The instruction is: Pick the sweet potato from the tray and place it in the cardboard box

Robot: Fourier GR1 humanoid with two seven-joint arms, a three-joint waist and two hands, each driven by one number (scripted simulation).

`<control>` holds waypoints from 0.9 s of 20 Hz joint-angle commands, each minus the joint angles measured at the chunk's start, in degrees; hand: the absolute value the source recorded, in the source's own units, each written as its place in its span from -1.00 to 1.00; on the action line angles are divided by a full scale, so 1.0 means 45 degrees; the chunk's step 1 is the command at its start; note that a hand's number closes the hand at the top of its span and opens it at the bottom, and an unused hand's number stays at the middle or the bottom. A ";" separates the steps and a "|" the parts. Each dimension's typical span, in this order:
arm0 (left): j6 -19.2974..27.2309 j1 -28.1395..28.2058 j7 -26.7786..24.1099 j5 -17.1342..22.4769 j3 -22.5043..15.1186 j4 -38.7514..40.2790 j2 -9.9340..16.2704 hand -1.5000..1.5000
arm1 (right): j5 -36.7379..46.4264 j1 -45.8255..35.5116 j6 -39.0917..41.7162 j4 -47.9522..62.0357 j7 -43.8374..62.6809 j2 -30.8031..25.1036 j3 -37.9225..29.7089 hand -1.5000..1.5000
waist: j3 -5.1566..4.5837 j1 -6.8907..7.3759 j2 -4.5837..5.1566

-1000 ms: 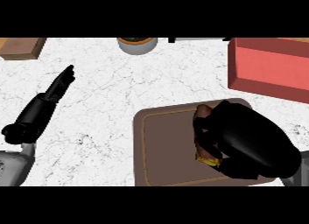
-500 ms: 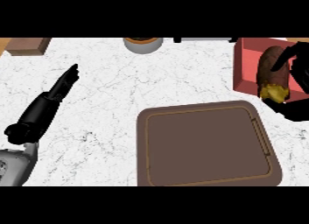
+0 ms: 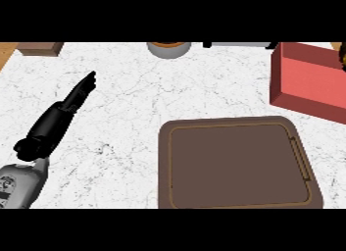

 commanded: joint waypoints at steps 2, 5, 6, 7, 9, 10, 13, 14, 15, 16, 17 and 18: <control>-0.0525 -0.0869 0.0508 0.0307 0.0323 0.0269 0.0121 0.00 | 0.1755 -0.1134 0.0957 0.2893 -0.0846 -0.0156 0.1039 1.00 | -0.0002 0.0132 0.0053; 0.0010 -0.0478 -0.0089 -0.0305 -0.0097 0.0543 -0.0408 0.00 | 0.2244 -0.2046 0.2665 0.4317 -0.1029 -0.0557 0.1598 1.00 | -0.0010 0.0295 0.0115; 0.0186 -0.0642 0.0248 -0.0418 -0.0342 0.0299 -0.0691 0.00 | 0.2500 -0.1979 0.2555 0.5101 -0.1983 -0.0601 0.1627 1.00 | 0.0010 0.0343 0.0148; -0.0294 -0.0570 0.0072 -0.0178 -0.0050 0.0052 -0.0177 0.00 | 0.2816 -0.2490 0.2783 0.5633 -0.2045 -0.0603 0.1770 1.00 | 0.0009 0.0512 0.0147; -0.0182 -0.1057 0.0326 -0.0198 -0.0123 0.0243 -0.0503 0.00 | 0.3305 -0.2602 0.2679 0.6620 -0.2997 -0.0385 0.2033 1.00 | 0.0025 0.0509 0.0212; -0.0397 -0.0034 -0.0146 -0.0136 -0.0164 0.0083 -0.0309 0.00 | 0.3737 -0.2770 0.2817 0.6819 -0.2977 -0.0394 0.2346 1.00 | 0.0012 0.0594 0.0153; -0.0195 -0.0794 0.0430 -0.0352 -0.0141 -0.0087 -0.0374 0.00 | 0.4724 -0.3304 0.3017 0.7970 -0.3164 -0.0403 0.2952 1.00 | 0.0025 0.0678 0.0180; -0.0340 -0.0539 0.0133 -0.0069 0.0075 0.0180 -0.0392 0.00 | 0.4844 -0.3085 0.3108 0.8375 -0.3839 -0.0504 0.3038 1.00 | 0.0024 0.0570 0.0186; -0.0194 -0.0613 -0.0418 -0.0476 -0.0097 0.0899 -0.0574 0.00 | 0.4870 -0.3518 0.3471 0.8723 -0.4098 -0.0442 0.3030 -1.00 | 0.0019 0.0542 0.0265; -0.0109 -0.0561 0.0140 -0.0470 -0.0109 0.0087 -0.0458 0.00 | 0.5022 -0.3021 0.3727 0.8717 -0.5251 -0.0585 0.3325 -1.00 | 0.0037 0.0506 0.0168; -0.0409 -0.0924 0.0176 -0.0261 -0.0035 0.0294 -0.0398 0.00 | 0.5058 -0.3000 0.3455 0.9051 -0.5649 -0.0370 0.3317 -1.00 | 0.0057 0.0630 0.0294; -0.0172 -0.0946 -0.0114 -0.0378 0.0264 0.0836 -0.0430 0.00 | 0.5120 -0.3132 0.3780 0.9004 -0.6642 -0.0537 0.3369 -1.00 | 0.0032 0.0296 0.0182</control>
